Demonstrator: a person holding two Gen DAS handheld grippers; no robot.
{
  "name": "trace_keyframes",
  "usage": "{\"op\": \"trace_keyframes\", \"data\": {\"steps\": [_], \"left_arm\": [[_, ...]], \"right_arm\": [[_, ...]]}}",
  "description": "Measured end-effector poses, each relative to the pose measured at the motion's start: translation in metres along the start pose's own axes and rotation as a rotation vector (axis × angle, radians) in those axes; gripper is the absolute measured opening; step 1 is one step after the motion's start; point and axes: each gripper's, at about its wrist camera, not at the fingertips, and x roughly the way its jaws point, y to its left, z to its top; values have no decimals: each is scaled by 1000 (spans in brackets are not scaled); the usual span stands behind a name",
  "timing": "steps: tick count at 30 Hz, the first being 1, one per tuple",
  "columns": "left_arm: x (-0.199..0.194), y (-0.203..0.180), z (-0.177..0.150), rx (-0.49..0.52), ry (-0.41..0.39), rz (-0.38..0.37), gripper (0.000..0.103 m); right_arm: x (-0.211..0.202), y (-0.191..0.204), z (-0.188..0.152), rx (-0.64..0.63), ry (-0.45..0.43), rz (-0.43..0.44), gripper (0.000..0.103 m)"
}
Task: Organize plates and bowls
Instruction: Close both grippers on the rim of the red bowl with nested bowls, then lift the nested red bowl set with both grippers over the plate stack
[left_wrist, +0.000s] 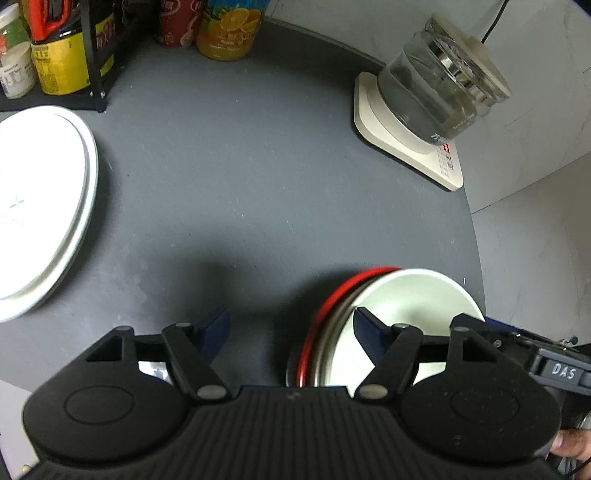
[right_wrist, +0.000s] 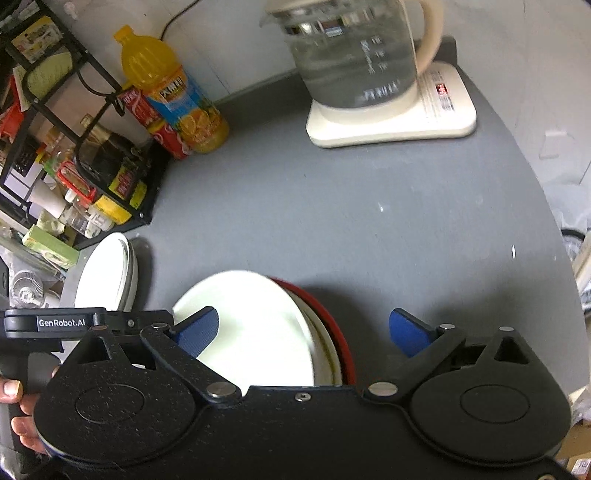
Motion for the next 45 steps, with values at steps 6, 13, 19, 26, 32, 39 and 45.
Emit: {"op": "trace_keyframes", "data": {"steps": [6,13,19,26,32,39,45], "left_arm": [[11,-2,-11,-19,39,-4,70],[28,7,-25,-83,84,8,53],[37,8,-31,-124,94,-23,43],[39,5,-31,-132,86,-42,30],[38,-2,-31,-103,74,-6,30],[25,12,-25,-126,33,4,30],[11,27,-16,-158,0,-7,30]], "right_arm": [[8,-7,-11,1,48,15,84],[19,-16,-22,28,108,39,67],[29,-22,-29,45,145,62,50],[32,-30,-30,33,139,70,37],[35,-24,-26,5,152,60,35],[41,-13,-17,-11,147,91,33],[44,6,-7,-40,135,102,33]]}}
